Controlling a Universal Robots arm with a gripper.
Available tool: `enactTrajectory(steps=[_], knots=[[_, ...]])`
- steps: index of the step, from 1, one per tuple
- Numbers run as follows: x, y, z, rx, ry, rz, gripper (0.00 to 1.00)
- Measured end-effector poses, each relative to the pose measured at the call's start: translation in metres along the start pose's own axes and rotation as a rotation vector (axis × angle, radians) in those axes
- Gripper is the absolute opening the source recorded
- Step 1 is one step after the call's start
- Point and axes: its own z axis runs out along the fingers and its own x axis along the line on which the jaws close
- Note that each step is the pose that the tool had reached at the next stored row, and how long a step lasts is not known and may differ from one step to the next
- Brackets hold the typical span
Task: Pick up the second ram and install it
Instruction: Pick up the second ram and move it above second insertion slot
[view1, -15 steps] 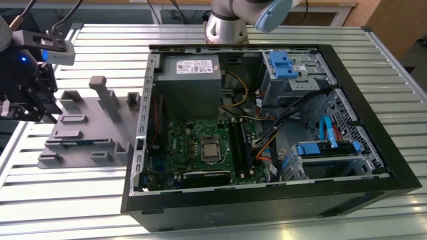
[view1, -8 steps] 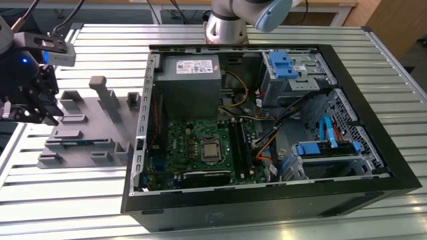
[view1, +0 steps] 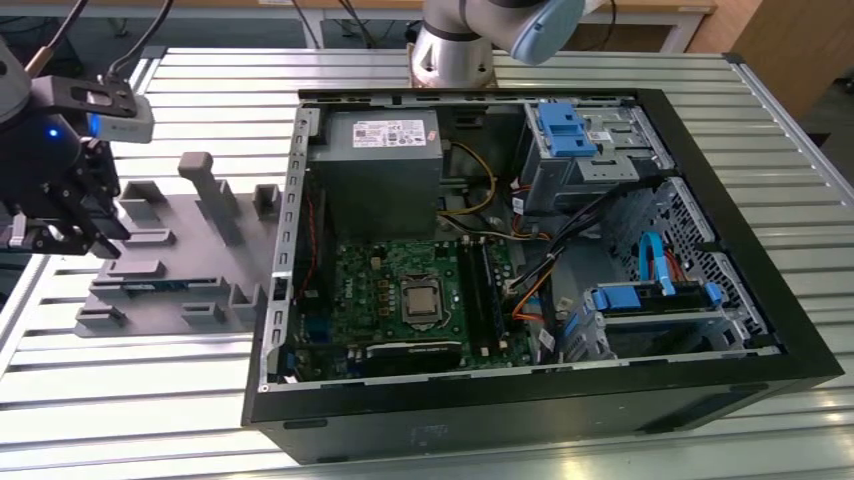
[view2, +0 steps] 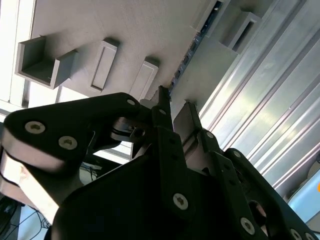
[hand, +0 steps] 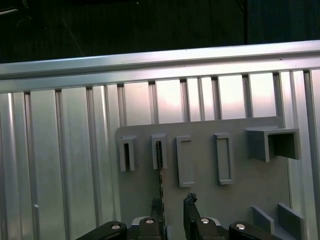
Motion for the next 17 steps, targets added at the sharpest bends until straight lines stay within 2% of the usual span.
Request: enactTrajectory(steps=[5, 17], knots=[[0.003, -0.0009, 0.0055, -0.0011, -0.0027, 0.0, 0.31], [0.0032, -0.0017, 0.0151, -0.0023, -0.0026, 0.0, 0.31]])
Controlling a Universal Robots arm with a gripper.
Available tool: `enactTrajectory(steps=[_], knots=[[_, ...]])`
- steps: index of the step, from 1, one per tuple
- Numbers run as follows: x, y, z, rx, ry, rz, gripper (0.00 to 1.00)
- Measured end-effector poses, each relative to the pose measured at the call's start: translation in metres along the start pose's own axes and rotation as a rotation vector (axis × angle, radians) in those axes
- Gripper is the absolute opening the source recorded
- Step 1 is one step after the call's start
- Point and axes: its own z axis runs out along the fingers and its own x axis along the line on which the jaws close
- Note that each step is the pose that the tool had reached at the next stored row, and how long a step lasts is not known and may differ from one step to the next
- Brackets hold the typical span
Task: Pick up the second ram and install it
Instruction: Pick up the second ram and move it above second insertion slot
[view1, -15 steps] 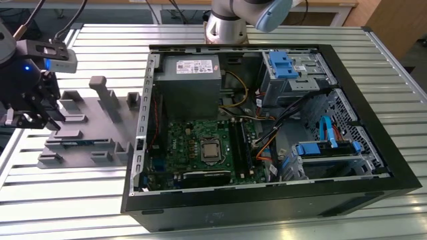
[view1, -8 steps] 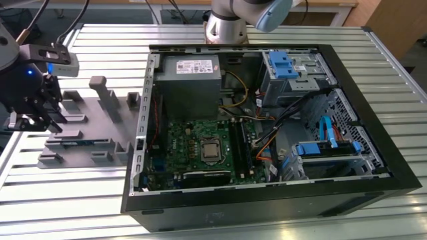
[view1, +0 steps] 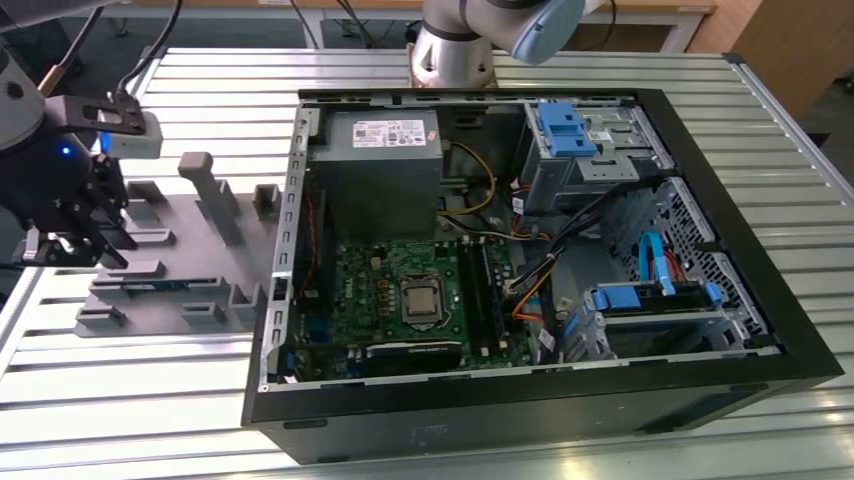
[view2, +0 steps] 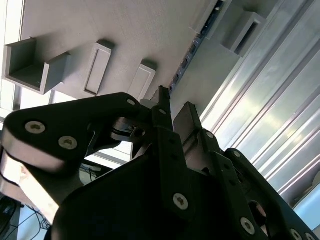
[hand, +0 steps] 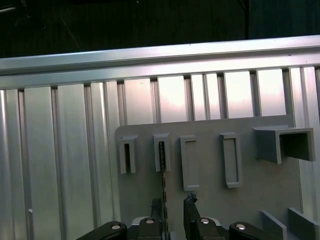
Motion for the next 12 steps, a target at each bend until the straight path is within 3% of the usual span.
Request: enactTrajectory(steps=[12], knots=[[0.0008, -0.0003, 0.0101, 0.0, 0.0, 0.0, 0.31]])
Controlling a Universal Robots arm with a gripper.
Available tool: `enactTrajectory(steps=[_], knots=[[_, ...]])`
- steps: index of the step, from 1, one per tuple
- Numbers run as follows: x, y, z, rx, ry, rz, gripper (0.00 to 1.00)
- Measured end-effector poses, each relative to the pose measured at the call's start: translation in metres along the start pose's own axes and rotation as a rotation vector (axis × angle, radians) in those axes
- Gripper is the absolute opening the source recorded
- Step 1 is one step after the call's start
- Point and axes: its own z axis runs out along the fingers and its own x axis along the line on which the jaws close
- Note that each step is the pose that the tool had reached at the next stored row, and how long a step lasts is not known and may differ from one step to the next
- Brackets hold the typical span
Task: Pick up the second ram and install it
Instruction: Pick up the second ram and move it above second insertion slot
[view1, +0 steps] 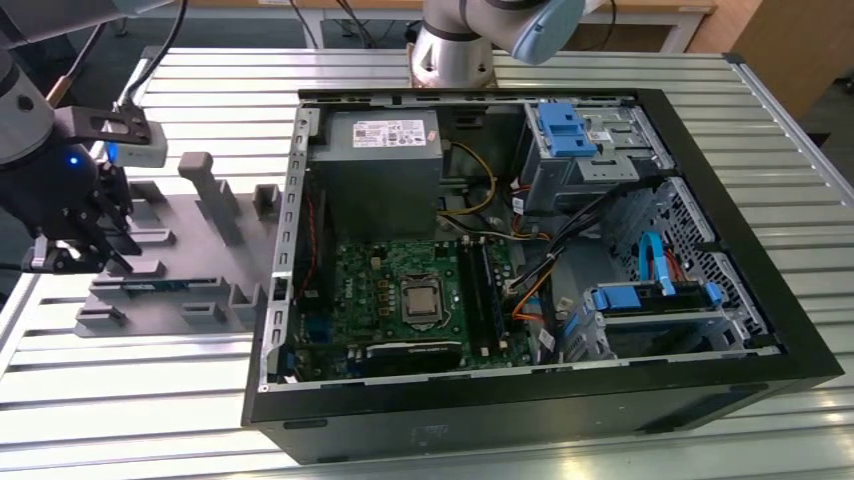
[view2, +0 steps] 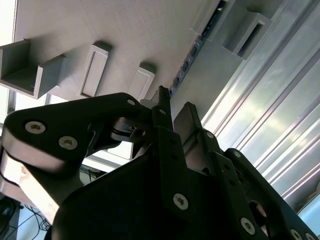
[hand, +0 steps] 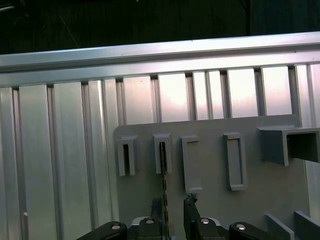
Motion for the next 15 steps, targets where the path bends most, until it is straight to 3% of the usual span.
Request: enactTrajectory(steps=[9, 15], knots=[[0.0004, -0.0001, 0.0023, 0.0004, 0.0004, 0.0, 0.31], [0.0016, -0.0002, 0.0085, 0.0004, 0.0011, 0.0, 0.31]])
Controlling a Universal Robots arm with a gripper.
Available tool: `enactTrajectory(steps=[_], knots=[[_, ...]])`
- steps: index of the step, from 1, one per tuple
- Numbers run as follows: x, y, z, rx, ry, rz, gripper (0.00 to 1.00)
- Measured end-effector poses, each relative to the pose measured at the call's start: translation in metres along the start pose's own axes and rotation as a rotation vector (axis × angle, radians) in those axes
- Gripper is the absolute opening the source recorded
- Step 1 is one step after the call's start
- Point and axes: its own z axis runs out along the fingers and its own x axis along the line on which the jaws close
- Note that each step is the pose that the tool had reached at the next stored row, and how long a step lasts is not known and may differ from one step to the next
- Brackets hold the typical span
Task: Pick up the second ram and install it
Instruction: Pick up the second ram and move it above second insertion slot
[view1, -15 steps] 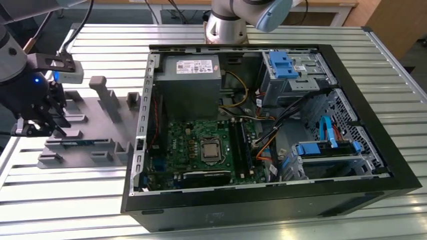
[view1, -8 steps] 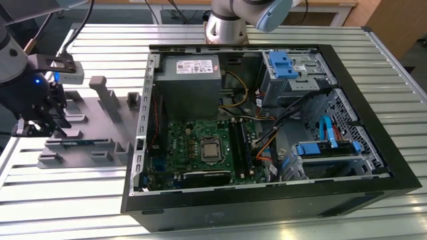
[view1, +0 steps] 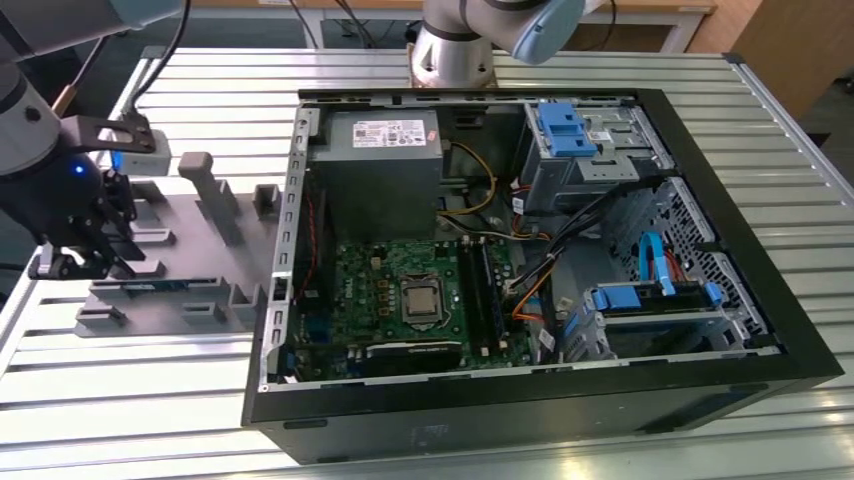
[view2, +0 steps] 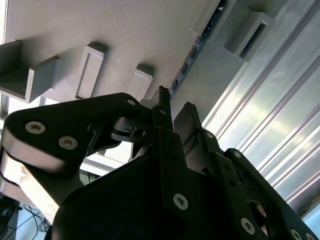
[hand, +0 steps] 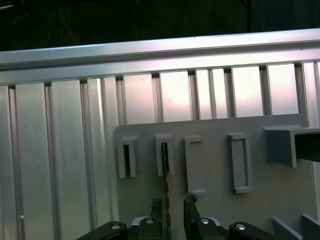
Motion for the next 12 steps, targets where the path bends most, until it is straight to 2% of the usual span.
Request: enactTrajectory(steps=[12], knots=[[0.0014, -0.0002, 0.012, 0.0008, 0.0009, -0.011, 0.31]])
